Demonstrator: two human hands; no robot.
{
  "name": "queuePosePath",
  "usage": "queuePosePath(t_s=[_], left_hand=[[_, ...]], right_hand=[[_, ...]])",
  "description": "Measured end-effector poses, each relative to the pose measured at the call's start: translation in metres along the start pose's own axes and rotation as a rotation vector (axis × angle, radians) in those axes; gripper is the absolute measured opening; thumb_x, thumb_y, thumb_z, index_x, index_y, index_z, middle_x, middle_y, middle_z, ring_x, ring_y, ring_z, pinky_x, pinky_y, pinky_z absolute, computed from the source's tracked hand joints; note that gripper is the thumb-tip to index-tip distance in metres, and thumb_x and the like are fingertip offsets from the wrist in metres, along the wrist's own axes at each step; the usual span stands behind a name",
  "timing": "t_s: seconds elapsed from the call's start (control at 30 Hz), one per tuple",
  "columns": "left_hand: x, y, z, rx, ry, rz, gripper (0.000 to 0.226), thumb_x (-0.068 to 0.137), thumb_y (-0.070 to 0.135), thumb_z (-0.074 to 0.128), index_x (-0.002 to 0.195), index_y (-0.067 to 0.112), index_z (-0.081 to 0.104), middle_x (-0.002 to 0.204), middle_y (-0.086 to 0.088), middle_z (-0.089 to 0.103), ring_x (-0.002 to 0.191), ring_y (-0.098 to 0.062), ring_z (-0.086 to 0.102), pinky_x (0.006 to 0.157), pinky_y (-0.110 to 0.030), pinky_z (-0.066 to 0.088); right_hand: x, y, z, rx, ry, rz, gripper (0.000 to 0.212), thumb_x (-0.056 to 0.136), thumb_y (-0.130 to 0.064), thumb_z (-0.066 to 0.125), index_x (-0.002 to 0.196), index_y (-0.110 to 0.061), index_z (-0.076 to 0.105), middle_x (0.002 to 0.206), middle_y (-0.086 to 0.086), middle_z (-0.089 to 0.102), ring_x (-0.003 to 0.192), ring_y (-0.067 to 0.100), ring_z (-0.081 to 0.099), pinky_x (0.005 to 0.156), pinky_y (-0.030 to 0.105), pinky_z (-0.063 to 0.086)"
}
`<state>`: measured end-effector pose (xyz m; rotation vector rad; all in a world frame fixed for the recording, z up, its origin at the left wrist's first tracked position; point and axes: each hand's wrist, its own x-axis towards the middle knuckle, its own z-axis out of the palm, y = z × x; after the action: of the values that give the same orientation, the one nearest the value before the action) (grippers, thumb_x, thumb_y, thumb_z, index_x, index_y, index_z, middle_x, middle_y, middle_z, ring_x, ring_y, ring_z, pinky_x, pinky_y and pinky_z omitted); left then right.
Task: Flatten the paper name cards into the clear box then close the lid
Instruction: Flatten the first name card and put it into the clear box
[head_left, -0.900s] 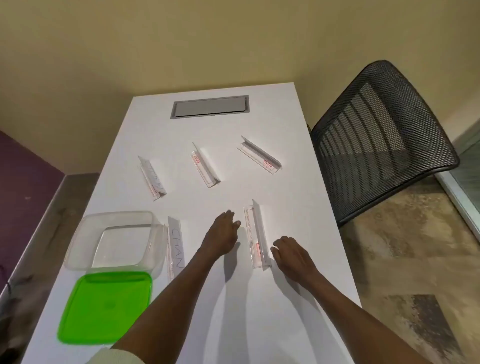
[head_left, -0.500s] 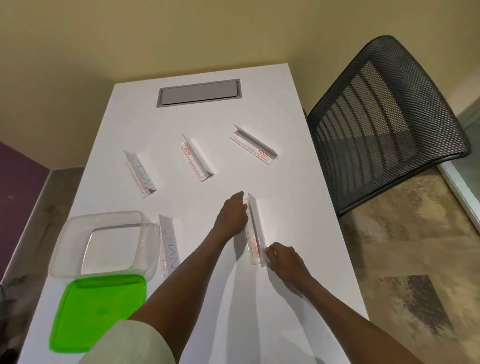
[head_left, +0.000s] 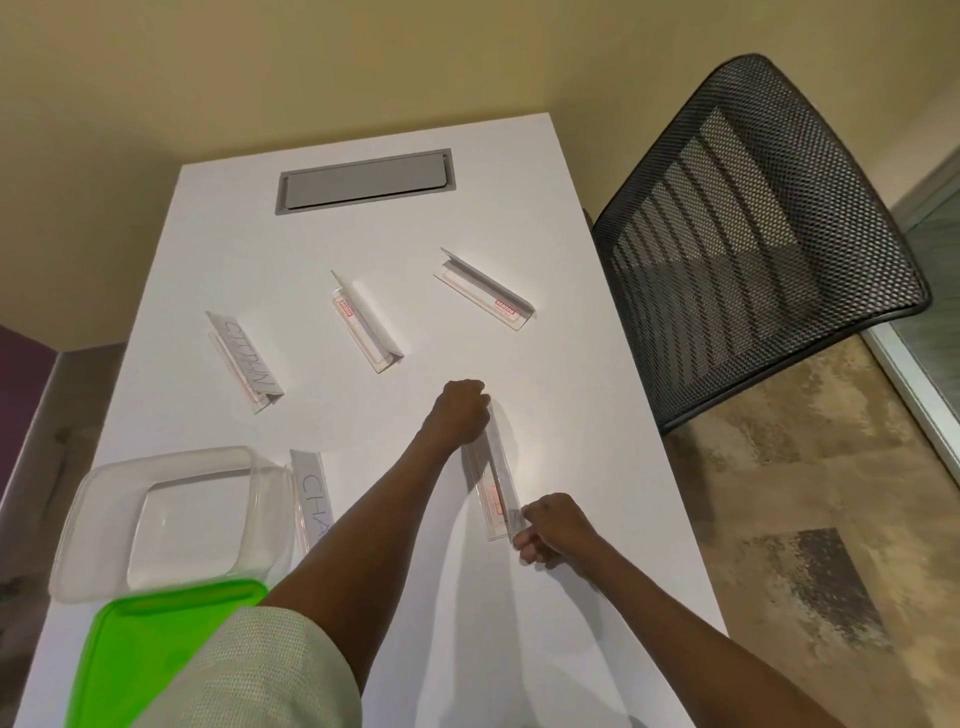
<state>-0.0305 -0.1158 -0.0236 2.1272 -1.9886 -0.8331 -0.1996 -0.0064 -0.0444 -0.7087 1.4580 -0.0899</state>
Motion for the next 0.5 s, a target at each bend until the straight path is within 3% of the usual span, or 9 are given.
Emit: queuePosePath(t_s=[0.17,0.3,0.4,0.5], left_hand=[[0.006,-0.006,0.002,-0.026,0.021,-0.047,0.02,0.092,0.008,0.046,0.083,0.0,0.061,0.094,-0.018,0.064,0.095,-0.038,0.058,0.07,-0.033,0.044],[0.007,-0.015,0.002,-0.132,0.12,-0.087,0.019,0.088,0.012,0.057,0.084,-0.002,0.068,0.098,-0.016,0.07,0.097,-0.033,0.061,0.084,-0.036,0.05],[0.007,-0.02,-0.008,-0.249,0.215,-0.155,0.013,0.083,0.012,0.063,0.079,0.007,0.074,0.084,-0.007,0.073,0.082,-0.022,0.065,0.072,-0.026,0.048],[0.005,-0.024,-0.02,-0.323,0.295,-0.22,0.007,0.08,0.012,0.067,0.078,0.01,0.074,0.082,-0.001,0.072,0.076,-0.015,0.063,0.069,-0.02,0.041]], right_hand=[[0.003,-0.007,-0.005,0.137,-0.059,0.097,0.02,0.091,-0.006,0.04,0.076,-0.004,0.054,0.074,0.017,0.048,0.054,0.022,0.043,0.046,0.022,0.033],[0.009,-0.006,-0.005,0.214,-0.043,0.122,0.026,0.086,0.006,0.035,0.075,0.001,0.058,0.06,0.009,0.043,0.046,0.017,0.038,0.047,0.023,0.032],[0.011,-0.008,-0.003,0.227,-0.011,0.106,0.03,0.078,0.013,0.034,0.073,0.004,0.063,0.061,0.012,0.049,0.047,0.02,0.042,0.048,0.024,0.035],[0.009,-0.014,-0.003,0.206,0.034,0.065,0.026,0.078,0.014,0.039,0.078,0.006,0.064,0.064,0.017,0.056,0.047,0.022,0.048,0.044,0.022,0.039]])
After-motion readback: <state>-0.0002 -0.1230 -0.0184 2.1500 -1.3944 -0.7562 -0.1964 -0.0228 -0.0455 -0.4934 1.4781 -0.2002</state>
